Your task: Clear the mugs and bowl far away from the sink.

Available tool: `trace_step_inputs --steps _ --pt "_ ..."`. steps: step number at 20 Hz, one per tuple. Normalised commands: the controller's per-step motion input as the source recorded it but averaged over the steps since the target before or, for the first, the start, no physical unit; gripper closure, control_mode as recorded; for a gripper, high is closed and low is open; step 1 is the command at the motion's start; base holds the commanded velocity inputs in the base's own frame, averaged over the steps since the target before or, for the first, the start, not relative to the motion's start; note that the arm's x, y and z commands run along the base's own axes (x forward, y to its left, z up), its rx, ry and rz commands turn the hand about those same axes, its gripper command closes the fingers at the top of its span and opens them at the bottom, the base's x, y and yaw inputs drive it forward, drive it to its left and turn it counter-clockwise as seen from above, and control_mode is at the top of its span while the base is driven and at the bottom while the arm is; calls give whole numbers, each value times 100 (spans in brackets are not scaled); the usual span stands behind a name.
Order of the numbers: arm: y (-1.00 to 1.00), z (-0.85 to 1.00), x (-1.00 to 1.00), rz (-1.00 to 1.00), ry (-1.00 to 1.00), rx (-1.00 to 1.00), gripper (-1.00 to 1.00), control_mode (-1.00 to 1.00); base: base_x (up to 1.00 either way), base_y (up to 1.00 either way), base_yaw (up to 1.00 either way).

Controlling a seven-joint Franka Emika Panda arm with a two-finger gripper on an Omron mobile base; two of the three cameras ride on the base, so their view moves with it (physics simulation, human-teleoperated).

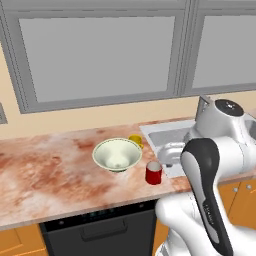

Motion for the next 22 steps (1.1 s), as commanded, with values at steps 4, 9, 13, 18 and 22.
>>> trace_step_inputs --steps 4,9,13,18,22 --pt "-9 -49 0 4 19 0 -100 -100 0 0 0" --pt "-11 -34 0 3 14 0 -100 -100 0 0 0" --pt "-7 -49 0 2 0 -4 -100 -100 0 0 0" --pt "-1 -22 2 0 -3 -12 -100 -100 0 0 0" --pt "0 -11 17 2 0 -12 -100 -100 0 0 0"
